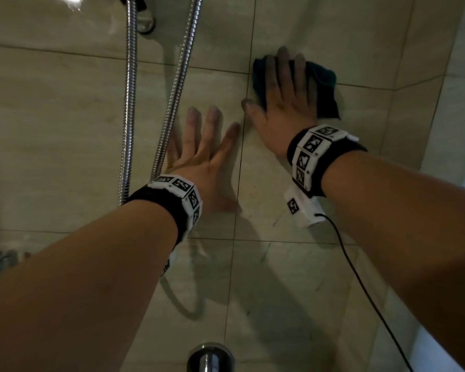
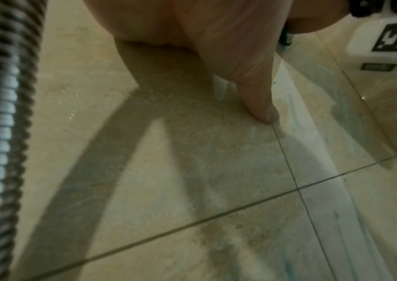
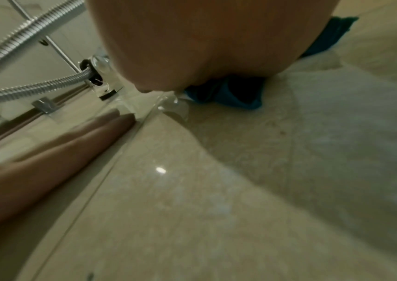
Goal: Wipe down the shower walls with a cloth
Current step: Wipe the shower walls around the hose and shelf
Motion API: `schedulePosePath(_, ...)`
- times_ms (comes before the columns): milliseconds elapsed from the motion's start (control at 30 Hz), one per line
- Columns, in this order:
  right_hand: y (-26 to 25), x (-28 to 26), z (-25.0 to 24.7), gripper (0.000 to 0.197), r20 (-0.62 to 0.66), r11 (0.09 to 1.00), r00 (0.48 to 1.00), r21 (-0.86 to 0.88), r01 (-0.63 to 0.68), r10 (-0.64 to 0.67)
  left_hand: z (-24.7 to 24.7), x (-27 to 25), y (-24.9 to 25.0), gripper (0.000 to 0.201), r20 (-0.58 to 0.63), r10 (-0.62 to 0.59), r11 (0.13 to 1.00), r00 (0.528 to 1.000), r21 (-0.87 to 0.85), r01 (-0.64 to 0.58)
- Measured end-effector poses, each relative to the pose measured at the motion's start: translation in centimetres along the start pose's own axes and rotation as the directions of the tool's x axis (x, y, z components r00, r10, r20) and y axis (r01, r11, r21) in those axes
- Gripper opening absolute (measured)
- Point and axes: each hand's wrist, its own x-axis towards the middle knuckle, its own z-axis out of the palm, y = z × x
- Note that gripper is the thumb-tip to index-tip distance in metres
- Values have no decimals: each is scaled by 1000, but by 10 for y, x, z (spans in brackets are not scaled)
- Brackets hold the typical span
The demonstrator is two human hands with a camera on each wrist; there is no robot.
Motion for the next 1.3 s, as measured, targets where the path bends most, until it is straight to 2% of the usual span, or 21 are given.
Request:
schedulePosePath(200, -6, -57, 32, 83, 4, 983, 986, -80, 164, -165, 3, 2, 2, 165, -29, -23, 999, 999, 22, 24)
schedulePosePath(300, -1, -78, 42, 82, 84, 977, 977, -67, 203, -198, 4, 2, 3, 166, -35, -39, 999, 999, 4, 39)
schedulePosePath(367, 6, -73, 37, 79, 115, 974, 970, -54, 220, -213, 2, 3, 4, 166, -12, -50, 999, 999, 4, 50)
schedulePosePath(433, 18, -64, 28, 75, 117, 986, 979, -18, 168, -165, -2, 2, 5, 165, 30, -54, 999, 998, -2, 54)
schedulePosePath(533, 43, -51, 15, 74, 55, 999, 998, 45, -7, 4, -8, 0, 5, 162, 80, -46, 999, 996, 2, 46)
schedulePosePath(667, 69, -45, 5, 73, 0, 974, 985, 151, -169, 171, -11, -3, 6, 159, 99, -35, 999, 994, -3, 35)
schedulePosePath(900, 82, -49, -2, 63, -61, 945, 982, 288, -154, 179, -10, -3, 6, 160, 98, -33, 999, 995, -4, 33)
schedulePosePath(1100, 80, -55, -21, 46, -213, 974, 951, 85, -211, 224, -10, -2, 5, 161, 107, -27, 999, 994, -18, 29)
schedulePosePath(1300, 75, -51, -30, 46, -125, 960, 955, 118, -255, 269, -11, -3, 5, 159, 110, -20, 999, 994, -35, 24)
